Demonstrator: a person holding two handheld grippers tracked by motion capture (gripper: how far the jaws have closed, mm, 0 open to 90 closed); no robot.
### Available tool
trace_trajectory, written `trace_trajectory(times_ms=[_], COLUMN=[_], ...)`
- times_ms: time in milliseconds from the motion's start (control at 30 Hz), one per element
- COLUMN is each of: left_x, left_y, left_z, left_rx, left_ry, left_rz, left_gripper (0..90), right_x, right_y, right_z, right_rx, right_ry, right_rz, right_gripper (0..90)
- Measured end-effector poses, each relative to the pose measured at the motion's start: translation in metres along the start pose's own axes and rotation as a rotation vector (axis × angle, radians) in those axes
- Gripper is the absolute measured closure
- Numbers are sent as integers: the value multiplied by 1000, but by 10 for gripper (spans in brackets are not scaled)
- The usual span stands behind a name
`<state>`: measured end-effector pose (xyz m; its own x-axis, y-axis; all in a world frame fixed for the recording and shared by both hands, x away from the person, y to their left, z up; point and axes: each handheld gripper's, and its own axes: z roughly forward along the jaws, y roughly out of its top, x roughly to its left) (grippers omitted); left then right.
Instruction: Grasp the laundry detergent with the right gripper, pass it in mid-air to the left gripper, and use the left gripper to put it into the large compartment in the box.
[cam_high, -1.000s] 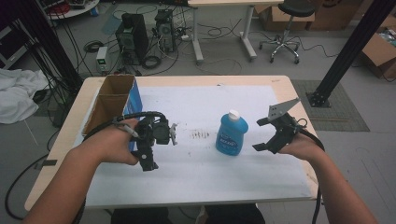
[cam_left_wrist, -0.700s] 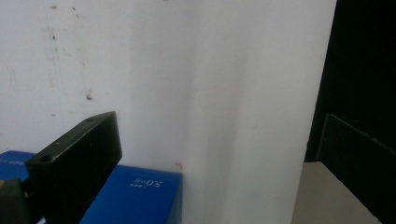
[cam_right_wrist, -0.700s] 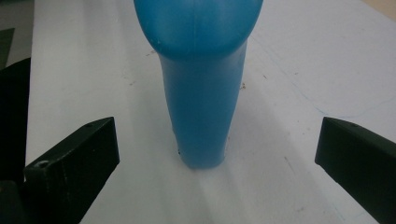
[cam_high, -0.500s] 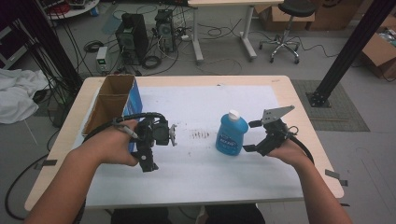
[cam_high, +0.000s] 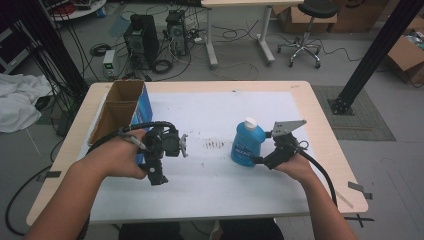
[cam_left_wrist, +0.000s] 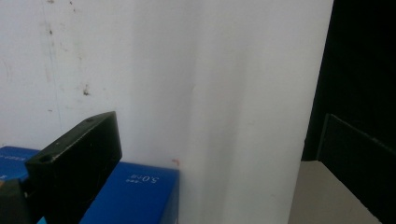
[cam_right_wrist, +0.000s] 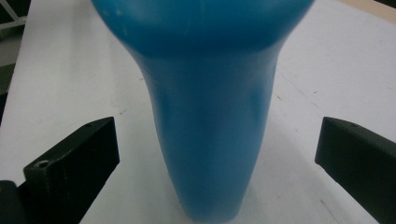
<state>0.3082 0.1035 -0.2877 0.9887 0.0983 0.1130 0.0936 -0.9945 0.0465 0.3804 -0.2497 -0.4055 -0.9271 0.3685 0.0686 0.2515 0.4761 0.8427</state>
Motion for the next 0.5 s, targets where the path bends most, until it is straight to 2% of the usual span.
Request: trace_trajectory(times_ms=[500], left_x=[-1], left_y=[-2], left_z=[2], left_rx=[1], left_ry=[-1], left_rz=[-6], left_gripper=[3], right_x=[2], right_y=[-4], right_z=[17], right_rx=[-57], right_ry=[-24], right_rz=[-8], right_gripper=[0])
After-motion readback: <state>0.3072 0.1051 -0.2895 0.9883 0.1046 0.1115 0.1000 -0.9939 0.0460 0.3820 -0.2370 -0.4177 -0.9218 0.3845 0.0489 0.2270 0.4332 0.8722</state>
